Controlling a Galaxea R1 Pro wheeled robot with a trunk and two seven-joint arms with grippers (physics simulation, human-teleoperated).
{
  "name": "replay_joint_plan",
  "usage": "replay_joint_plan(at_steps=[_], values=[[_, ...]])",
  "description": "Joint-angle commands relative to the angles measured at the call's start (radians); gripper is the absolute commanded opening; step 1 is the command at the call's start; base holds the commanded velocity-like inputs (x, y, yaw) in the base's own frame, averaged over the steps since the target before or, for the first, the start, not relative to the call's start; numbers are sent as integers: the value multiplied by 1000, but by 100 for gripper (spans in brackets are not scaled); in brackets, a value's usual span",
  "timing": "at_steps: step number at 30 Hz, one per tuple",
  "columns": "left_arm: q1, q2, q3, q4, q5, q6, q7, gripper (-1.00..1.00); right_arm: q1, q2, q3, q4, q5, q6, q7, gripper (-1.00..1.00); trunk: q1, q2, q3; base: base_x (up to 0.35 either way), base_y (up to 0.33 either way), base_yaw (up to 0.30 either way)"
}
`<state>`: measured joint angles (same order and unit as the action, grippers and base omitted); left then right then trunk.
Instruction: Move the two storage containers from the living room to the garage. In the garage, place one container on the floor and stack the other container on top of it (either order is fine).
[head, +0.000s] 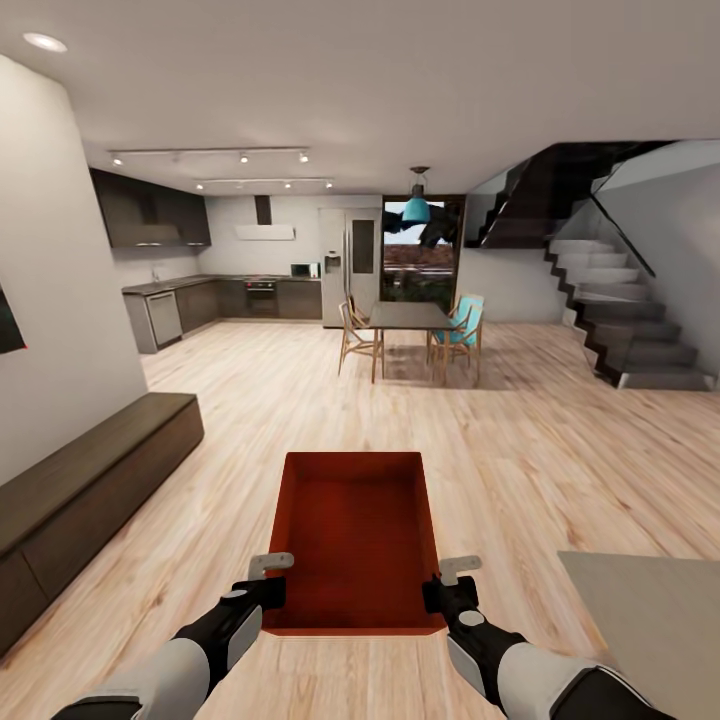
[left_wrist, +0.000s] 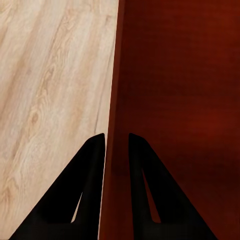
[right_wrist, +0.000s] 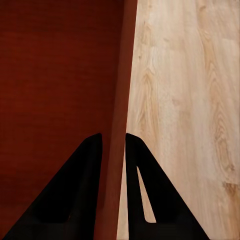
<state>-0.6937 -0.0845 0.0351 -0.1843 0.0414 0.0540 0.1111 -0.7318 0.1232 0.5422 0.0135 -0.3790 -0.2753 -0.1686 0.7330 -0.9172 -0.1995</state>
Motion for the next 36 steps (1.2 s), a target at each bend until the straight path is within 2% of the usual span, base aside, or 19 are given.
replay_joint_plan(at_steps=[1, 36], values=[[0, -1, -9, -1, 3, 6, 8, -100, -1, 3, -13, -12, -9, -4, -6, -100, 1, -1, -1, 321, 0, 0], [0, -1, -9, -1, 3, 6, 8, -100, -1, 3, -11, -12, -9, -4, -6, -100, 1, -1, -1, 321, 0, 0]])
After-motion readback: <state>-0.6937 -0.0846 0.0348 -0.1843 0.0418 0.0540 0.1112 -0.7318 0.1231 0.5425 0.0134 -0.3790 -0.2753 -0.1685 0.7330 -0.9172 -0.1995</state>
